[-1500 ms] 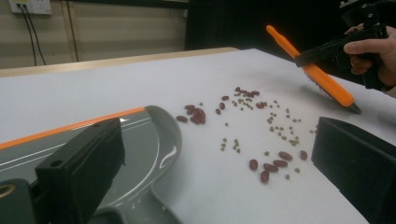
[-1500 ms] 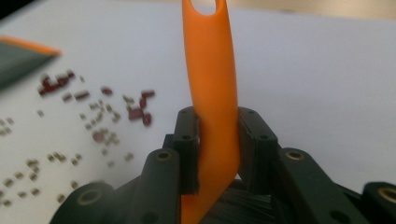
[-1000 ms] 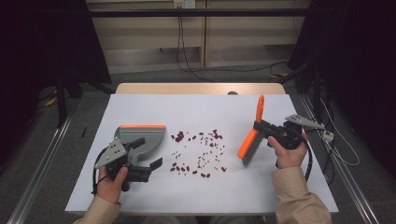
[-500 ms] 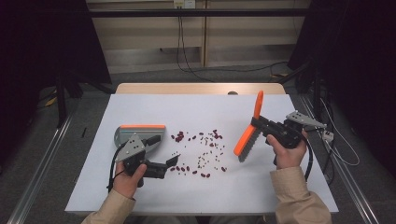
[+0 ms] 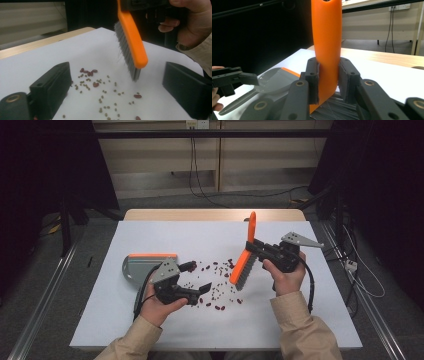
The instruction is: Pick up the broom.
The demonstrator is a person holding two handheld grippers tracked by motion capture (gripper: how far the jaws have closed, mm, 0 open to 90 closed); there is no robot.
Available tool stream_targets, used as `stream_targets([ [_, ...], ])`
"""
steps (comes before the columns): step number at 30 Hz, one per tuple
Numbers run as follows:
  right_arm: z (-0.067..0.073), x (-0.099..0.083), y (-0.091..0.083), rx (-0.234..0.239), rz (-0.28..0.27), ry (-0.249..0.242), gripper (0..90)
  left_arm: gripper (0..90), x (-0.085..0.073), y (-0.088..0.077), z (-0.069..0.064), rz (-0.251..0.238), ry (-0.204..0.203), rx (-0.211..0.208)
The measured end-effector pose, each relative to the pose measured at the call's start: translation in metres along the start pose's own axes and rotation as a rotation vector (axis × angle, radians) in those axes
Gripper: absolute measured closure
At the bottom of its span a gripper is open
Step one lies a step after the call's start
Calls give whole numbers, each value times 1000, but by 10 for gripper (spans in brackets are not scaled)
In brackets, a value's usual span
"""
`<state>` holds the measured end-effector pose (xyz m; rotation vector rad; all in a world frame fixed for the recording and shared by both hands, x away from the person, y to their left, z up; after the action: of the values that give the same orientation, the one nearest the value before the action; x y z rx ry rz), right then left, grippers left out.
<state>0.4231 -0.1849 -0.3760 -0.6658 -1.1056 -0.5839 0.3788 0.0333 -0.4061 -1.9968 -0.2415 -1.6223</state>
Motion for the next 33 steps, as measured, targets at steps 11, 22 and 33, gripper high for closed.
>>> stream_targets([
  [11,22,-1,25,41,24,-31,716,289,-4,34,-8,80,-25,-9],
  [22,41,-3,44,68,45,-56,715,572,-7,40,-5,102,-43,32],
  [33,44,-2,53,42,41,-7,705,706,-7,32,10,82,-34,162],
])
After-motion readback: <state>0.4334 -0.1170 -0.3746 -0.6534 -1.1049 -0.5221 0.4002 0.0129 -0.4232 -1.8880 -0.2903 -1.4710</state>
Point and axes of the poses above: each handheld gripper's, and its own axes: y roughly forward along the jaws, x roughly out of its top, z roughly to its left, the point moved 7 cm from there along y, roughly forward along the jaws, and after that the axes turned 2 degrees about x, right-handed, at the moved point
